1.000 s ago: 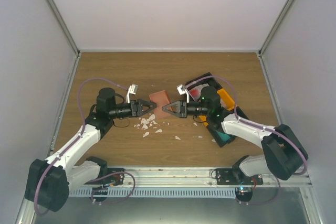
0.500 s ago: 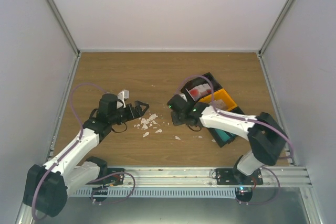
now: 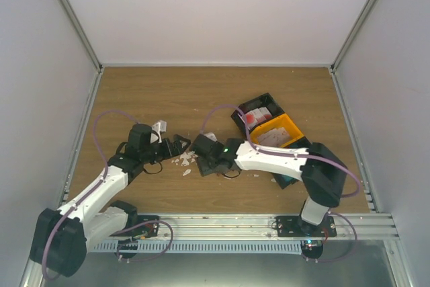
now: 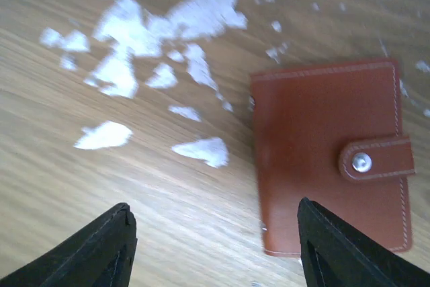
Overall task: Put the credit cards into the card holder
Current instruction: Turn over the card holder at the center of the board, then open the card holder at the center of the board.
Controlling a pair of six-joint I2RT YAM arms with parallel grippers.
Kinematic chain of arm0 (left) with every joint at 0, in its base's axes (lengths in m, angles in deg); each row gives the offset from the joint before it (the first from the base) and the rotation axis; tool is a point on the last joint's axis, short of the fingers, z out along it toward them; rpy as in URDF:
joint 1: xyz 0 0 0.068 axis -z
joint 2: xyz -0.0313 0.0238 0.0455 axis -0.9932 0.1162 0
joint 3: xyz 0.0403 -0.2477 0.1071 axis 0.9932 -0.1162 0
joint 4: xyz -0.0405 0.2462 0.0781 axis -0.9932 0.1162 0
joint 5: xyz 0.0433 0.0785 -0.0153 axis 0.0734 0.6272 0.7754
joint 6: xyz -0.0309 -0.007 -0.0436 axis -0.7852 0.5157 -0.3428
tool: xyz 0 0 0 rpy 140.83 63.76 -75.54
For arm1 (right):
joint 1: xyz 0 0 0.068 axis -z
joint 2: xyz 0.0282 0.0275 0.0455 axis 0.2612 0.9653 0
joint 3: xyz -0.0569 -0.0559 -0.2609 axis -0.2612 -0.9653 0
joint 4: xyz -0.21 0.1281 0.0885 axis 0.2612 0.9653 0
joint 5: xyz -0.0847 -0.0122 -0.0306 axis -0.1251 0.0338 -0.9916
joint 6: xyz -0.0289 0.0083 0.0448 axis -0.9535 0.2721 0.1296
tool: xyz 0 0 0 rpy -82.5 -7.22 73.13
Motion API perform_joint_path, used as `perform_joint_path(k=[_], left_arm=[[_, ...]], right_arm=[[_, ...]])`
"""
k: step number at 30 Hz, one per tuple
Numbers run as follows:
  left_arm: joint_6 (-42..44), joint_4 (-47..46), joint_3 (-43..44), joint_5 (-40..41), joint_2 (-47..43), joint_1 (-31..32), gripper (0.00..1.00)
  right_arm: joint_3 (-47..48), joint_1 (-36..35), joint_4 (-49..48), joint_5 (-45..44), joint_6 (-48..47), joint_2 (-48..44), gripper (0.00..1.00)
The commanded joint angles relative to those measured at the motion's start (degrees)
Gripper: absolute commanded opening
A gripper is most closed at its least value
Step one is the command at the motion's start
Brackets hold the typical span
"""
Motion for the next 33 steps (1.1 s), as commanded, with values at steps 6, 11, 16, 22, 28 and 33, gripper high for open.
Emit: perform_joint_path(k=[6,11,16,22,28,33], left_arm=[[-2.2,-10.1,-4.1,-9.4,7.2,1.6,0.97],[-6.6,-14.2,-4.8,-9.8,12.6,4.6,0.88],[-10.9,-19.6,-6.9,-10.8,17.7,7.3,0.76],[-12.6,-23.8,-6.9,-11.2,23.3,9.8,0.70],[-1.4,-18.0,-0.8,-11.5,31.6,8.1,0.64],[3.2,-17.7,2.0,-14.3,37.4,6.8,0.56]], right_arm=[[-11.2,9.7,-11.2,6.8,-4.0,-10.3,0.60],[-19.5,16.5,-18.6,15.1,-8.2,-12.2,0.48],[-25.0,19.8,-21.9,19.6,-9.5,-11.9,0.35],[-29.2,21.7,-28.7,30.5,-9.8,-10.0,0.26],[-28.6,21.8,-34.1,36.9,-10.1,-4.9,0.21],[-28.1,22.3,-37.0,39.1,-11.2,-1.6,0.19]])
